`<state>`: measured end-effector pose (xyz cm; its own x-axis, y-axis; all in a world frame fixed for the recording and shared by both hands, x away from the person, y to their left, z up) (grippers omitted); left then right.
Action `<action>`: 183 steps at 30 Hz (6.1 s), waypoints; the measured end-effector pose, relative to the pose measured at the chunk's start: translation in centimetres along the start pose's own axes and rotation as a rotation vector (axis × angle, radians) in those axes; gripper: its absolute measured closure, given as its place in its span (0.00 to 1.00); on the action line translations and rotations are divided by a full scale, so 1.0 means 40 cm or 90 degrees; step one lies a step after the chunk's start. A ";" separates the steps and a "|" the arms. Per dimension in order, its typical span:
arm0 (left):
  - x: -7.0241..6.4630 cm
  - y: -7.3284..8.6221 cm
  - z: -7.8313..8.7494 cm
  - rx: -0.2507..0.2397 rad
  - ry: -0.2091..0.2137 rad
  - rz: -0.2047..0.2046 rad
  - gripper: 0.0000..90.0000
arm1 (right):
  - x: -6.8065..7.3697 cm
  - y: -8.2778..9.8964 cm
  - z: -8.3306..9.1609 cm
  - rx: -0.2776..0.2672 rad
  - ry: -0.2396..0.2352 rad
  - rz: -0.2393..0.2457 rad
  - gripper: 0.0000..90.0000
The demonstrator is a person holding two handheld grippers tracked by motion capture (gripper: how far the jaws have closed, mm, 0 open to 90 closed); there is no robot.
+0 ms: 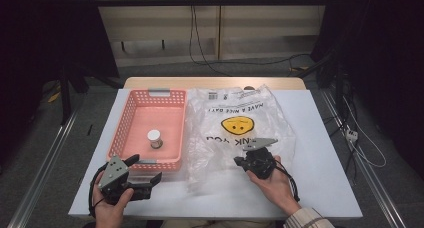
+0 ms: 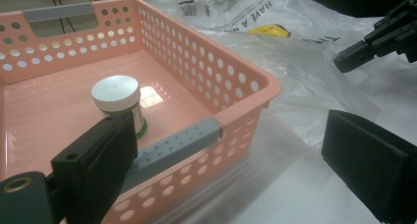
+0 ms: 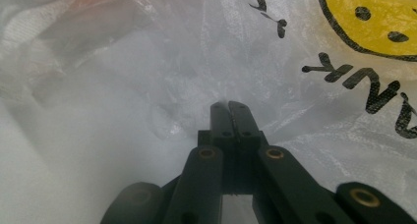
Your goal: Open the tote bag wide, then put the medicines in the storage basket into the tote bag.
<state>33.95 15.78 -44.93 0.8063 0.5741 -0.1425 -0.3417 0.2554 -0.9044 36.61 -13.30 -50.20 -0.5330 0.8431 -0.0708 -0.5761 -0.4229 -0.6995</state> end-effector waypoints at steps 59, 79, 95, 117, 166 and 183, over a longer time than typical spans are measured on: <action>0.015 -0.011 -0.005 -0.006 -0.007 0.011 0.06 | -0.088 -0.271 0.127 -0.211 -0.032 -0.044 1.00; 0.071 -0.081 -0.010 0.034 0.009 0.015 0.07 | -0.104 -0.275 0.136 -0.230 -0.037 -0.067 1.00; 0.154 -0.115 -0.060 0.100 0.023 -0.002 0.10 | -0.109 -0.264 0.115 -0.218 -0.047 -0.069 1.00; 0.247 -0.093 -0.137 0.272 0.050 0.043 0.16 | -0.092 -0.253 0.102 -0.200 -0.061 -0.067 1.00; 0.249 -0.142 -0.180 0.260 0.013 0.024 0.57 | -0.088 -0.249 0.081 -0.185 -0.045 -0.046 1.00; 0.142 -0.201 -0.178 0.183 0.077 -0.004 0.57 | -0.096 -0.254 0.090 -0.193 -0.039 -0.044 1.00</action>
<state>44.71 11.45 -41.34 0.8549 0.4789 -0.1993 -0.4446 0.4785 -0.7572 42.28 -13.44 -40.26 -0.5400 0.8414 0.0208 -0.4060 -0.2388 -0.8821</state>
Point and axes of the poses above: each handheld gripper's, and its own axes: z roughly backward along the jaws, y roughly out of its underside, x roughly to its left, the point moved 9 cm from there along -z, roughly forward along the jaws, and after that the axes turned 13 degrees about y, right-handed, at the moved point
